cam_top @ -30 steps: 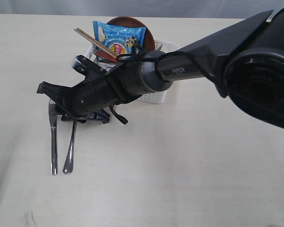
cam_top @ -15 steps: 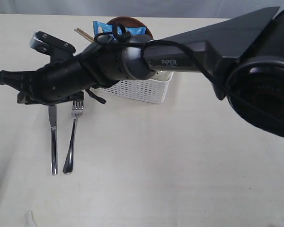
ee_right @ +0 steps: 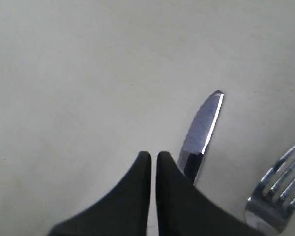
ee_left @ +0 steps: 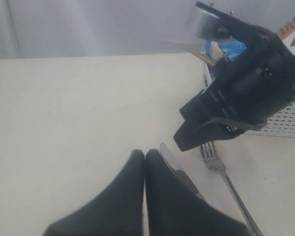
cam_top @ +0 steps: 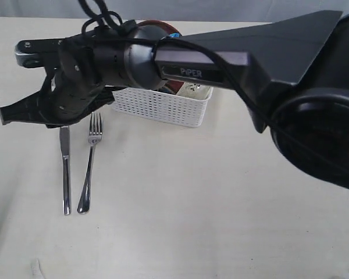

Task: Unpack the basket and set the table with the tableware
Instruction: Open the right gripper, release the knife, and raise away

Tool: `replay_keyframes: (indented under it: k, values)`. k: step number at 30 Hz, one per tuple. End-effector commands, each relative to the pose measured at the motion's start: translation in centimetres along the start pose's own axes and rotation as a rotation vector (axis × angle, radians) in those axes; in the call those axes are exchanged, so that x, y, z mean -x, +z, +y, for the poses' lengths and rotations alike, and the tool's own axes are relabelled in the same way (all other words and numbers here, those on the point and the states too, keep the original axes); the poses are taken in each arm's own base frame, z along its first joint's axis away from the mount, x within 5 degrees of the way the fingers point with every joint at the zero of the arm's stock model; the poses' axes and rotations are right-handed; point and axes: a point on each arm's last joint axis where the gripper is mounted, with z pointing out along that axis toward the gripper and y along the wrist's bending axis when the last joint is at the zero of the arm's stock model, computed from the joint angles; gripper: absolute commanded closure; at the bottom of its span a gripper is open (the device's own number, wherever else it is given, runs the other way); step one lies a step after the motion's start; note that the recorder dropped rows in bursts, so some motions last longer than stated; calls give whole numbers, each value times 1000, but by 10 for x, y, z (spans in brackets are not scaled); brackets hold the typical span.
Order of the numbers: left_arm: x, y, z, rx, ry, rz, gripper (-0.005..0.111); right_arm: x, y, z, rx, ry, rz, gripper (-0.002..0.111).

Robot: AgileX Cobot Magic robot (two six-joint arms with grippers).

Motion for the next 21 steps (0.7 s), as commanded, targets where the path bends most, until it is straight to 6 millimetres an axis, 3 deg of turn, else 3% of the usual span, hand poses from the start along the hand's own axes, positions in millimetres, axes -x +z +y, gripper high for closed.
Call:
replay_keyframes:
  k: [1,21]
  values:
    - [0,0,0,-3,6,-10,107,8,-2,11,-29,-26,-31,104]
    - [0,0,0,-3,6,-10,107,12,66,0,-110,-42,127,104]
